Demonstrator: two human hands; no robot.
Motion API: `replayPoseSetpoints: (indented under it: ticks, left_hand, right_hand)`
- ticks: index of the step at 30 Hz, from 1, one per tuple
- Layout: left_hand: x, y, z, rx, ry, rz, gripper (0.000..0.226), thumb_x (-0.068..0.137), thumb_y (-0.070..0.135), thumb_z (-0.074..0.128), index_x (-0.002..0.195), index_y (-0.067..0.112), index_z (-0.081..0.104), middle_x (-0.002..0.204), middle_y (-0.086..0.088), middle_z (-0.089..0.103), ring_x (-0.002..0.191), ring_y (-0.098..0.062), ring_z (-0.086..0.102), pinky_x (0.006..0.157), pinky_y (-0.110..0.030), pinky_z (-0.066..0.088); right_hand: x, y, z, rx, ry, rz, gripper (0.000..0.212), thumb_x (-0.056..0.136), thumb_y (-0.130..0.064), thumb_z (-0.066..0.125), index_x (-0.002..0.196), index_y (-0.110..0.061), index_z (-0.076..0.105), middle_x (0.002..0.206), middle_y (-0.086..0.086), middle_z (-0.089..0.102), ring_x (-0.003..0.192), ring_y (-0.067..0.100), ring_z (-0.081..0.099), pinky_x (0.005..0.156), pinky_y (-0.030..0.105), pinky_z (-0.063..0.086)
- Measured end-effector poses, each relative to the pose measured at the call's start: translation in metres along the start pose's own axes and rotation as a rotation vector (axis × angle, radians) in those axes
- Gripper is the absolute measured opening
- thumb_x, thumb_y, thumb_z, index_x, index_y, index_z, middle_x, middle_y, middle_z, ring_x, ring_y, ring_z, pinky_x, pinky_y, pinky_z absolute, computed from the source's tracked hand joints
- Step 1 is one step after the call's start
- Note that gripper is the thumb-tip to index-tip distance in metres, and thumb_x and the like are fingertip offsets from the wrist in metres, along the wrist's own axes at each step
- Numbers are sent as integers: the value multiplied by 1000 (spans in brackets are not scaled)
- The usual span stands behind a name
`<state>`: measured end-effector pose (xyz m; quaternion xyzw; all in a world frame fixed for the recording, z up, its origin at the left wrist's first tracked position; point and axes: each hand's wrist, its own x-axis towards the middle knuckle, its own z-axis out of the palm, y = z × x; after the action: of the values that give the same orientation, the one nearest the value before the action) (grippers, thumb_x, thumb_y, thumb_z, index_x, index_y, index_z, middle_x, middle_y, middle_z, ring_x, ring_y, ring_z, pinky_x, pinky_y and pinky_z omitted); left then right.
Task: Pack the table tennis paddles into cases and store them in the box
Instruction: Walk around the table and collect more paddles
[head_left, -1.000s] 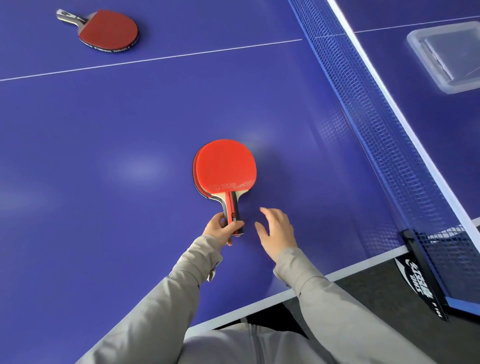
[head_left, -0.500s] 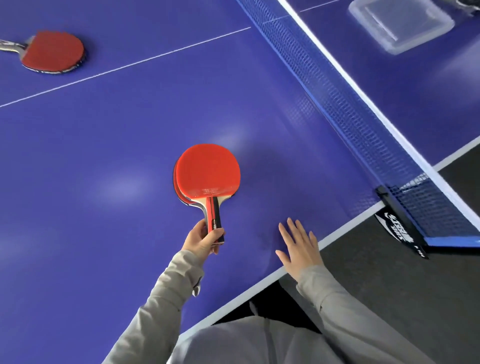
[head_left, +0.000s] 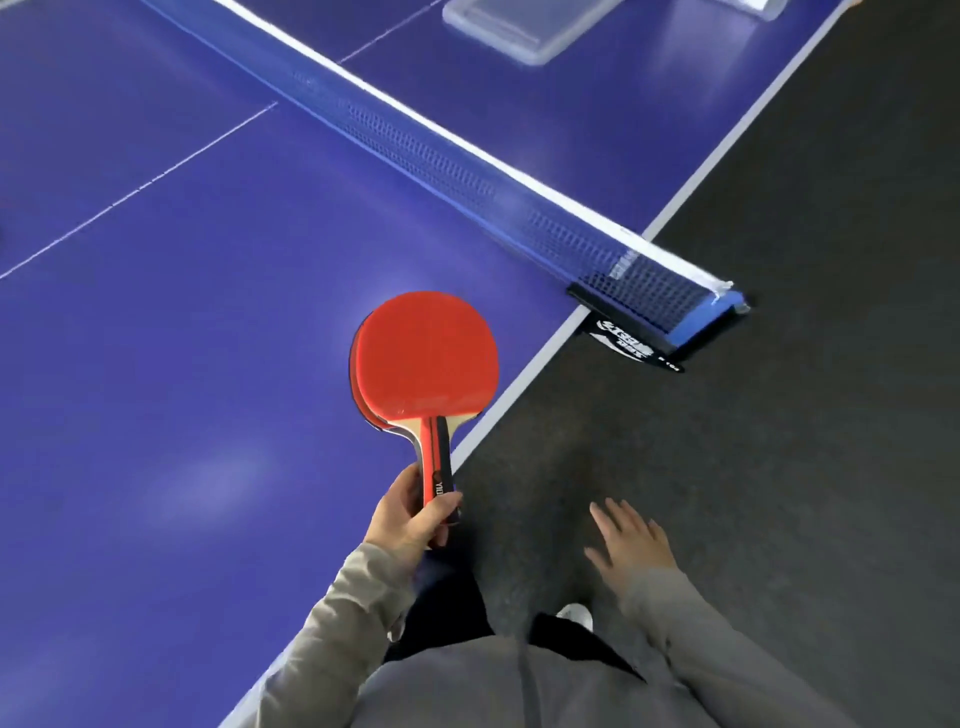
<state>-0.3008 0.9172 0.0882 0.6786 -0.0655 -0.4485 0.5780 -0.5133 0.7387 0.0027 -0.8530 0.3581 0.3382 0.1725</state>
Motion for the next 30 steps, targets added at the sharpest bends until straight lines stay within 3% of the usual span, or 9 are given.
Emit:
replayPoseSetpoints:
  ticks: [7, 11, 15, 23, 30]
  left_hand:
    - [-42, -18, 157, 68, -110, 47, 52, 50, 42, 70, 87, 8, 56, 61, -1, 64, 50, -18, 53, 42, -26, 40]
    - [-52, -27, 221, 179, -194, 55, 53, 54, 42, 68, 88, 3, 58, 67, -1, 66, 57, -27, 54, 50, -32, 41]
    - [-50, -25, 269, 200, -304, 2, 52, 53, 38, 71, 89, 4, 58, 69, -7, 64, 53, -19, 55, 46, -28, 42]
    - [-10, -14, 350, 274, -466, -55, 56, 54, 40, 71, 101, 12, 59, 77, -9, 64, 62, -30, 54, 50, -32, 44]
    - [72, 24, 418, 274, -505, -55, 48, 55, 41, 68, 92, 13, 57, 77, -19, 57, 64, -31, 52, 51, -28, 46]
  right_hand:
    - [-62, 133, 49, 74, -99, 100, 60, 98, -44, 34, 150, -23, 14, 158, 1, 16, 146, 20, 12, 116, 43, 16]
    - [-93, 193, 74, 185, -183, 171, 59, 98, -42, 33, 150, -19, 15, 155, 7, 22, 142, 28, 23, 115, 46, 21]
    - [-106, 230, 83, 250, -262, 238, 64, 97, -48, 35, 150, -20, 14, 155, 6, 24, 141, 29, 25, 116, 46, 22]
    - [-86, 287, 60, 396, -285, 318, 58, 98, -41, 37, 149, -20, 21, 155, 5, 25, 141, 26, 26, 114, 39, 27]
    - [-20, 349, -11, 301, -243, 310, 59, 98, -43, 36, 150, -20, 17, 159, 4, 13, 146, 24, 12, 118, 47, 14]
